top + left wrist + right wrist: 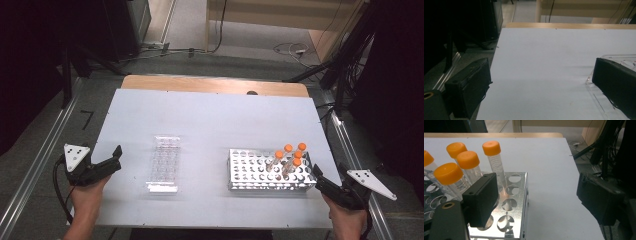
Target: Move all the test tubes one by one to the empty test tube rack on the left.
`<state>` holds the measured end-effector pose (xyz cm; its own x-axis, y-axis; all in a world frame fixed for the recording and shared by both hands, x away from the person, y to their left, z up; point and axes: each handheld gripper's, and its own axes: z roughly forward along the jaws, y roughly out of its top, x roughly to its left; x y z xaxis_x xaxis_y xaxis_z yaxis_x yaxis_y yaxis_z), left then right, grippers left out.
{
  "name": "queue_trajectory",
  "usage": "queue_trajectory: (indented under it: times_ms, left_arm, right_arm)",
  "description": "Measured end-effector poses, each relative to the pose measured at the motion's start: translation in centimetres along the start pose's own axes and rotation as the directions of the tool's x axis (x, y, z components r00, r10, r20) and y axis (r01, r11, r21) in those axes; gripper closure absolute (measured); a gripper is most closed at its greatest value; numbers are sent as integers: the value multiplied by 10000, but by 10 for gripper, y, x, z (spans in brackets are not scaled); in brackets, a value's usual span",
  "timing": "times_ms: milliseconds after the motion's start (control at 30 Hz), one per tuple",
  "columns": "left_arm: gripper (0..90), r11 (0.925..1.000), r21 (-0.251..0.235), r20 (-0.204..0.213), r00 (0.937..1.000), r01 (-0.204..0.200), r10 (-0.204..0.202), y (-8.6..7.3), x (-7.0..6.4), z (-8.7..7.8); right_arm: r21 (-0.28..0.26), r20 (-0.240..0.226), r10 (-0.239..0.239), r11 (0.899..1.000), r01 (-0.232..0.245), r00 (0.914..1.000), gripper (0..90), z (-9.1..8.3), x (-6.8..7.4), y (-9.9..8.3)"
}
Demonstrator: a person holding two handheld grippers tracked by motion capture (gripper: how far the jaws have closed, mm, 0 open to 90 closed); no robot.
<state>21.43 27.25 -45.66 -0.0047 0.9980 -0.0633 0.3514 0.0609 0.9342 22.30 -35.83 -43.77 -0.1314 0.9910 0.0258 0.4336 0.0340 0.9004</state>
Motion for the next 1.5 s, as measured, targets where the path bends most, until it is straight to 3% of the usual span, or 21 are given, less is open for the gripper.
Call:
queue_trajectory:
  times_ms: [767,1100,1500]
  left_arm:
    - [22,10000,5,5,10000,23,-23,0,0,0]
    - [23,10000,-7,-4,10000,26,-26,-1,-1,0]
    - [23,10000,-3,36,10000,5,-5,-1,-1,0]
  right_arm:
    - [-5,-477,-4,10000,4,9989,162,-6,10,-1]
    - [-67,-1397,141,9999,-152,9901,179,-6,24,-9]
    - [-217,-1817,-272,9995,237,9830,232,7,38,-16]
